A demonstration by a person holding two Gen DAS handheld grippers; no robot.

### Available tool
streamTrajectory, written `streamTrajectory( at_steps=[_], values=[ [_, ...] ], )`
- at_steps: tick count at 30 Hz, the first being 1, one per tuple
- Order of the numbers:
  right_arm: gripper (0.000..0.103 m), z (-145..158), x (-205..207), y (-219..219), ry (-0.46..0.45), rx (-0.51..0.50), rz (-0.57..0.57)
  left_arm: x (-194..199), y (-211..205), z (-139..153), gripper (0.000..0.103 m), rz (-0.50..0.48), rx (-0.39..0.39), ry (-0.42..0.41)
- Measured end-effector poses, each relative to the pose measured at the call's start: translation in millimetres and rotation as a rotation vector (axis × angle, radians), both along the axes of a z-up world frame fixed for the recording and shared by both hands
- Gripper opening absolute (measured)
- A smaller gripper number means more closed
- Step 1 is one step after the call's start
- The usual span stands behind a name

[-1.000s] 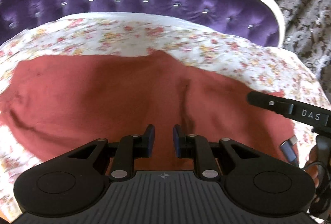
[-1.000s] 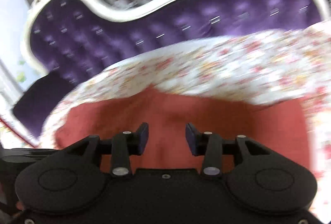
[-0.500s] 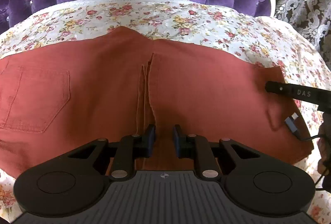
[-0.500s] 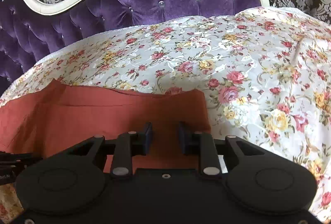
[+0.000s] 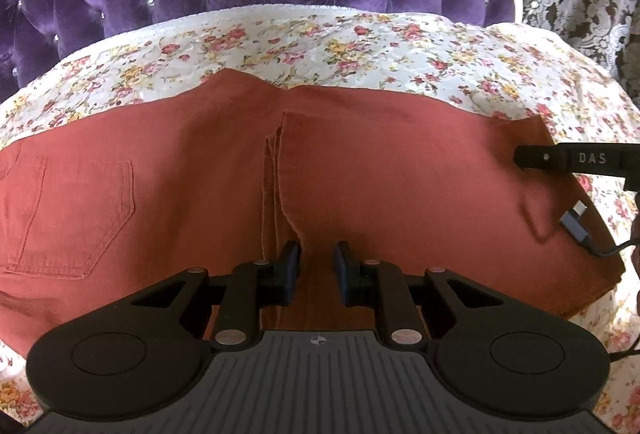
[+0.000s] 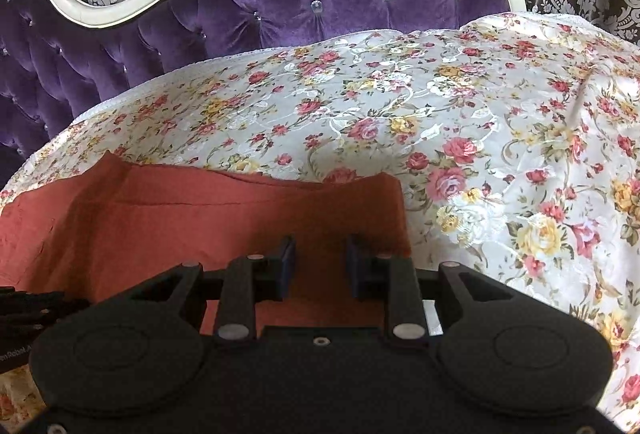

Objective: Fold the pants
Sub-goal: 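Lay the lifted edge over the pants and open the right gripper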

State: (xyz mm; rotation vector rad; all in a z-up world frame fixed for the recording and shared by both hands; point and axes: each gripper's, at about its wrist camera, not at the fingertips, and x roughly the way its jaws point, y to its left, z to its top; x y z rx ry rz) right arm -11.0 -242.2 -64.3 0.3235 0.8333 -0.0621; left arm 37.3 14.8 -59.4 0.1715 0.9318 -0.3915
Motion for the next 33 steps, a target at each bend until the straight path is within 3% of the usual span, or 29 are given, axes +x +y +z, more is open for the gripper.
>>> streamTrajectory(
  at_steps=[14,21,25,27,30,33],
  values=[
    [0.038,-2,-6,-7,-0.022,0.064,-0.010,-1,4,-1,0.020,-0.008,-0.037,-0.007],
    [0.045,-1,-6,-7,-0.027,0.072,0.009,7,20,2,0.026,-0.005,-0.145,0.047],
    [0.046,4,-6,1,-0.036,0.072,0.025,8,29,14,0.026,0.005,-0.118,0.004],
    [0.046,7,-7,8,-0.040,0.078,0.044,10,40,21,0.028,0.015,-0.109,-0.012],
    [0.046,12,-6,24,-0.046,0.075,0.085,12,64,32,0.042,0.044,-0.100,-0.040],
    [0.046,19,-4,42,-0.057,0.072,0.131,16,98,41,0.042,0.065,-0.121,-0.041]
  ],
)
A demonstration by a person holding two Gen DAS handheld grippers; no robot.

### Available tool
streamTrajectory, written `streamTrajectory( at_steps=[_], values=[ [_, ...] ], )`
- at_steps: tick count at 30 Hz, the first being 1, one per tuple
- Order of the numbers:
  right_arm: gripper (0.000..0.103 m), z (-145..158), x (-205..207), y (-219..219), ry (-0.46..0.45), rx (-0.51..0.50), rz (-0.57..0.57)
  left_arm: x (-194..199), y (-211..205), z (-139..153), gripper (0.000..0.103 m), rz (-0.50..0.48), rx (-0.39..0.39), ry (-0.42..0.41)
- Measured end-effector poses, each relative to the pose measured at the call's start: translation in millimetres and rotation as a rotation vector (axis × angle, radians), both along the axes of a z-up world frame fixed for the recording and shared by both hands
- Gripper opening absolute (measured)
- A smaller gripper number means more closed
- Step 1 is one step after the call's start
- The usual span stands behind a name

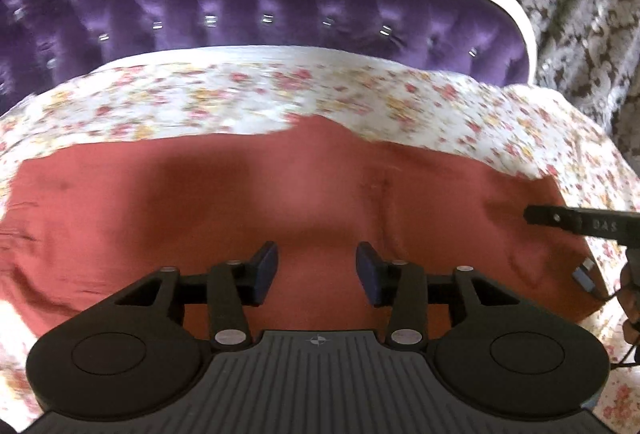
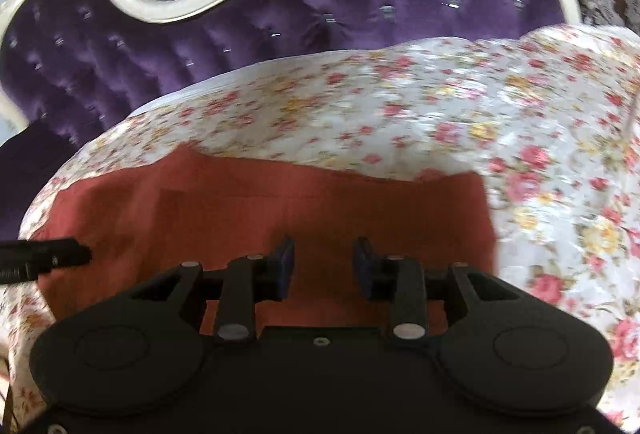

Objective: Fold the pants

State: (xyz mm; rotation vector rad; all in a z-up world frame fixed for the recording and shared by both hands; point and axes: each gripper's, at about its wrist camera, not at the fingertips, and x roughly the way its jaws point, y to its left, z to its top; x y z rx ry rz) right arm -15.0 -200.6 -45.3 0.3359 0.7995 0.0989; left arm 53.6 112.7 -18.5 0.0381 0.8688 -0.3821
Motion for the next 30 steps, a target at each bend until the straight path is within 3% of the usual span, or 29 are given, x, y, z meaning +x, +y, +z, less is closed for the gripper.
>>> streamTrajectory(
  at_steps=[6,12,22,28,30],
  values=[
    [0.046,14,7,38,-0.021,-0.012,0.099,5,84,5,0.042,0.125,-0.054,0.003],
    [0.046,19,16,69,-0.014,-0.036,0.167,5,141,-4,0.045,0.266,-0.055,-0.001],
    [0.046,21,23,97,0.011,-0.079,0.219,-2,180,-26,0.045,0.378,-0.166,-0.001],
    [0.046,22,26,107,0.019,-0.098,0.246,-7,195,-23,0.046,0.466,-0.158,-0.054],
    [0.046,23,27,110,0.018,-0.100,0.255,-4,202,-26,0.046,0.481,-0.174,-0.034]
  ],
)
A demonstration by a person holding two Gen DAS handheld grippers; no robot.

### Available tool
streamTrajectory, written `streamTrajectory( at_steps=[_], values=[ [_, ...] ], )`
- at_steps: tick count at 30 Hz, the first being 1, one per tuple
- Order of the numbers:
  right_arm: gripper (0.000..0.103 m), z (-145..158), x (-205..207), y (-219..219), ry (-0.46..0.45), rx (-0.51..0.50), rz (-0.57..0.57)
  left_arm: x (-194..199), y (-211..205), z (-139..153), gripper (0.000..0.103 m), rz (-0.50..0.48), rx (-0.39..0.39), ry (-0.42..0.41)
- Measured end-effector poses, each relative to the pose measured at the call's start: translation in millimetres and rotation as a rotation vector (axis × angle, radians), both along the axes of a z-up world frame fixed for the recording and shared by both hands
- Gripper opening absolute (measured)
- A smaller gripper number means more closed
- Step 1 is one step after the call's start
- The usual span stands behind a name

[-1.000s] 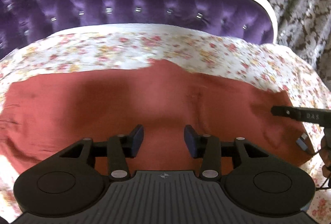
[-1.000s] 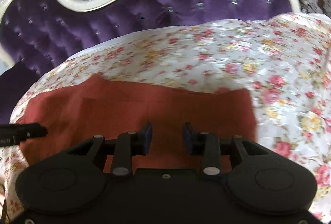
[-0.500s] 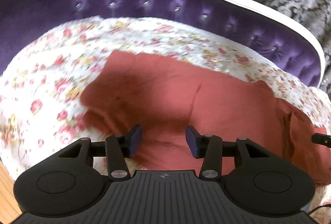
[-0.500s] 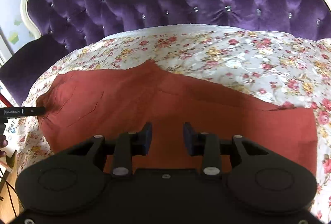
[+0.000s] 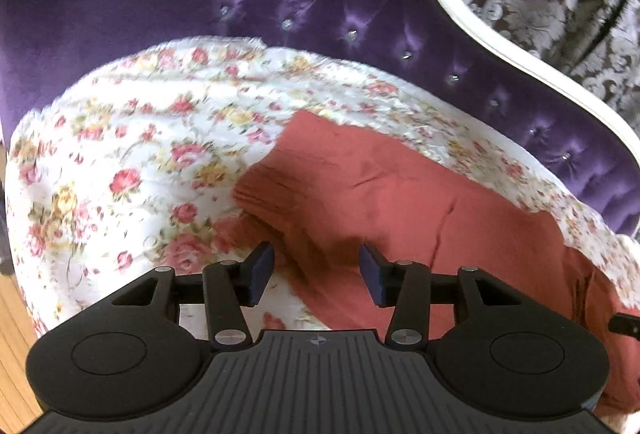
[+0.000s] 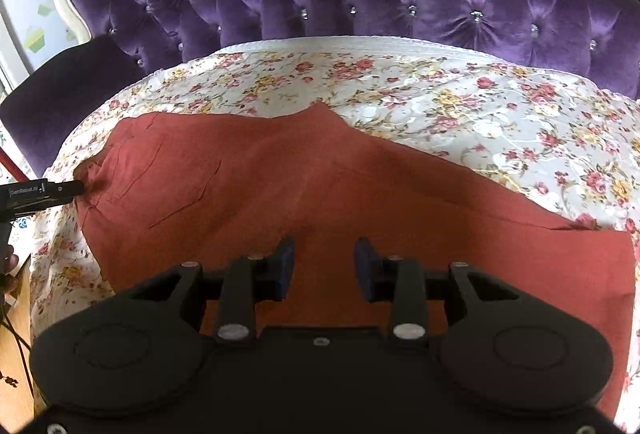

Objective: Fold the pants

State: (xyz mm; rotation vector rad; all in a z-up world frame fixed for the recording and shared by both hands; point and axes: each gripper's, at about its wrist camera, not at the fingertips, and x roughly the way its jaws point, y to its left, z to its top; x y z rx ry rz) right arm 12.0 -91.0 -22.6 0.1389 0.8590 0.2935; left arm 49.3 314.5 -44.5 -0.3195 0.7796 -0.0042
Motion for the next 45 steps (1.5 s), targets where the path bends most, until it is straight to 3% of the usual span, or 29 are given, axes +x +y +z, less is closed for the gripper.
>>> streamTrajectory(
  at_steps=[5,11,16,18,22,28,30,33,34,37,41,45],
  values=[
    [0.046,2,1,5,-0.005,-0.005,0.016,5,6,-14,0.048,0.019,-0.033,0.032],
    [0.045,3,2,10,-0.010,-0.015,0.029,4,15,-18,0.053,0.057,-0.103,0.001],
    [0.045,2,4,14,-0.009,-0.020,0.039,22,7,-17,0.081,0.015,-0.109,-0.004],
    [0.045,1,4,14,-0.011,-0.015,0.040,30,1,-17,0.085,-0.002,-0.084,0.001],
    [0.046,2,5,17,-0.020,-0.007,0.045,40,-6,-17,0.086,-0.002,-0.046,0.015],
    [0.046,0,14,26,-0.029,0.003,0.051,42,-3,-16,0.086,0.042,-0.089,0.028],
    [0.046,-3,21,30,-0.023,0.018,0.050,42,-4,-15,0.080,0.037,-0.065,0.039],
    [0.042,-8,34,36,-0.025,0.015,0.044,38,-5,-11,0.044,0.052,-0.002,0.041],
    [0.039,-10,40,38,-0.029,0.011,0.039,35,-3,-10,0.037,0.054,0.002,0.033],
    [0.026,-16,63,43,-0.031,-0.001,0.022,28,2,-10,0.031,0.058,-0.029,0.016],
    [0.021,-30,97,51,-0.018,-0.052,-0.004,26,-1,-10,0.031,0.041,0.020,0.000],
    [0.010,-39,126,52,-0.002,-0.057,-0.041,26,-5,-9,0.031,0.033,0.050,-0.009]
  ],
)
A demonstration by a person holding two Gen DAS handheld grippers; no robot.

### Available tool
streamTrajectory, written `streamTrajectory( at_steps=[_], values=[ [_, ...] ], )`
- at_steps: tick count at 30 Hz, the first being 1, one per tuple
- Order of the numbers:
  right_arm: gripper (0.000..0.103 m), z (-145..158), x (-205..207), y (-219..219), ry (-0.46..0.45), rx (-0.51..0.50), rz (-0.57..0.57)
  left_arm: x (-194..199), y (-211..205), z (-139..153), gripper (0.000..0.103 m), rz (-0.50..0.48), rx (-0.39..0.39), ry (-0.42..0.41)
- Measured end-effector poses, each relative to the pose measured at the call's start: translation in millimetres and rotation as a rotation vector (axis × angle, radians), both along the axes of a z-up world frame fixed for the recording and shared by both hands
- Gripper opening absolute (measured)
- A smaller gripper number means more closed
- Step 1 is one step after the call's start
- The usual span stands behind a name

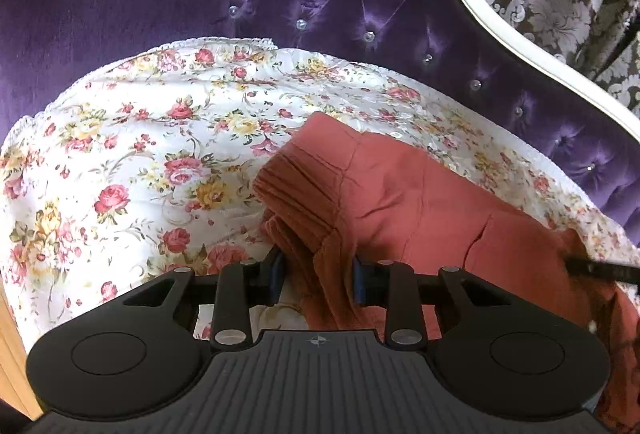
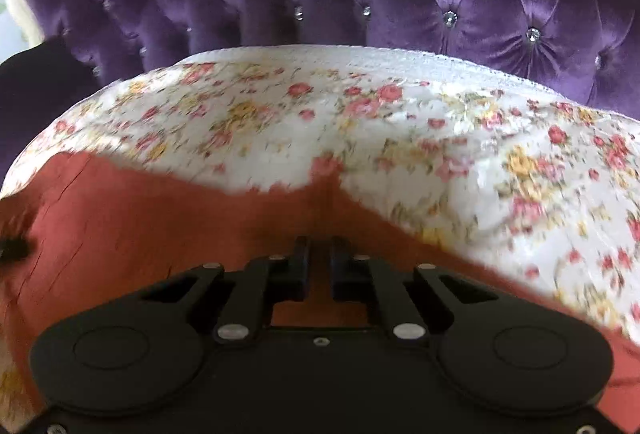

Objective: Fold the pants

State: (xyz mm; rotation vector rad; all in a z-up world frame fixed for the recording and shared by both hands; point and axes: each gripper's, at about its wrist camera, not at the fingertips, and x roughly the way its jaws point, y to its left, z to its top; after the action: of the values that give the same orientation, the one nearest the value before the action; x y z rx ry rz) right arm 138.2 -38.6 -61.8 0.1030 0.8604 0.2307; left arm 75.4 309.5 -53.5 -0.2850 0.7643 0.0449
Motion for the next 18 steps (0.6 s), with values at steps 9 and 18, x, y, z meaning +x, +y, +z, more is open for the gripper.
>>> streamTrajectory(
  at_steps=[9,18],
  values=[
    [0.017,20,2,-5,0.002,0.070,-0.009,-5,-6,9,0.028,-0.012,0.049,-0.037],
    [0.020,27,-107,13,0.077,0.116,0.158,-13,-19,38,0.025,-0.036,0.094,-0.098]
  ],
)
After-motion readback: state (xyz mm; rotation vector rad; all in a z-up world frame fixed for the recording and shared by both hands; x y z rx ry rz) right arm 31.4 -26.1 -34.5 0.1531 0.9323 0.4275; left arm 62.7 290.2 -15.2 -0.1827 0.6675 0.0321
